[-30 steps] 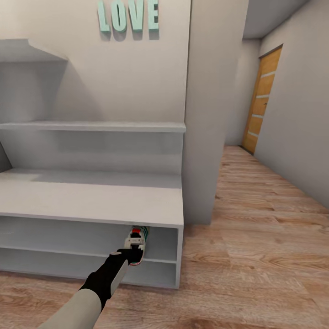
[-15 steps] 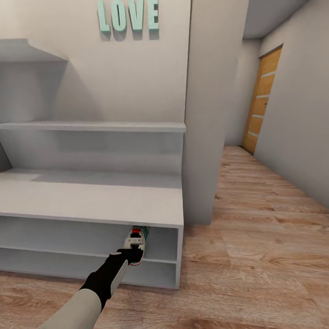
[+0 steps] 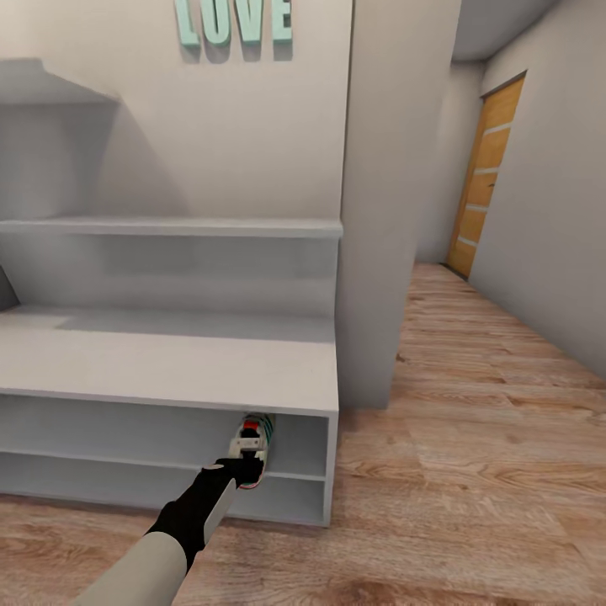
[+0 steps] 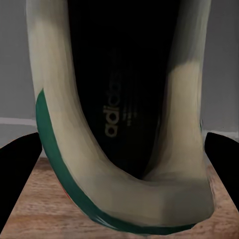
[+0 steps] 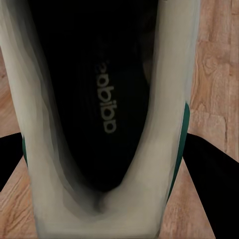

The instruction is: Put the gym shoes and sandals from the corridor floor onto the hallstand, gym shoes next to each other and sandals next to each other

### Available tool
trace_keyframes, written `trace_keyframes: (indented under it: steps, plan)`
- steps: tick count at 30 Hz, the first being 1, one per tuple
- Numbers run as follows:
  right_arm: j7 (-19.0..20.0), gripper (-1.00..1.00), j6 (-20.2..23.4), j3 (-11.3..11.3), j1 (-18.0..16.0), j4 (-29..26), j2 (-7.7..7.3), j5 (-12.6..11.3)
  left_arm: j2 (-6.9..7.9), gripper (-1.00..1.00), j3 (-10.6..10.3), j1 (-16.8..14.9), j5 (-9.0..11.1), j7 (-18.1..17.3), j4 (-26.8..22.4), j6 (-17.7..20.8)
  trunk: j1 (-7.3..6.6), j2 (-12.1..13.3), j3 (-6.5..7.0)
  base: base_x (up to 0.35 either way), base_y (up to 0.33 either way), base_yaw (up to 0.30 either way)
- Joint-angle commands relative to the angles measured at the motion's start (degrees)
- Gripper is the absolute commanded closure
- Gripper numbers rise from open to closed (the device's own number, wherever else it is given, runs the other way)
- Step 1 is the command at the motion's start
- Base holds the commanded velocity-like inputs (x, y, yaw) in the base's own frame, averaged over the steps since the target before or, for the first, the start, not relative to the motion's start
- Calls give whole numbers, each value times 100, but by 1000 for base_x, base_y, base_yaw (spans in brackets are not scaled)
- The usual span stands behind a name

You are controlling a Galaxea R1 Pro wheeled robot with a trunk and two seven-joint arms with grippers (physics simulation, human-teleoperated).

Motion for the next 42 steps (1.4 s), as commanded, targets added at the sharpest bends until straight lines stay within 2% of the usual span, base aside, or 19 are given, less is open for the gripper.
trace_keyframes:
  steps: [1, 9, 14, 29, 42]
  plan:
    - [-38, 100, 16, 1, -5, -8, -2, -43, 5, 100, -35, -2, 54, 47, -12, 29, 1, -5, -29, 0, 0, 0]
    - [-38, 100, 16, 1, -6, -8, -2, -43, 5, 100, -35, -2, 54, 47, -12, 29, 1, -5, -29, 0, 0, 0]
    - [-38, 100, 16, 1, -5, -8, -2, -43, 5, 100, -35, -2, 54, 47, -12, 29, 14, -11, -140, 0, 0, 0]
    - [-38, 100, 16, 1, -3, -8, -2, -43, 5, 100, -35, -2, 54, 47, -12, 29, 14, -11, -140, 7, 0, 0]
    - [-38, 100, 16, 1, -5, -8, -2, -43, 5, 100, -41, -2, 54, 47, -12, 29, 14, -11, -140, 276, 0, 0]
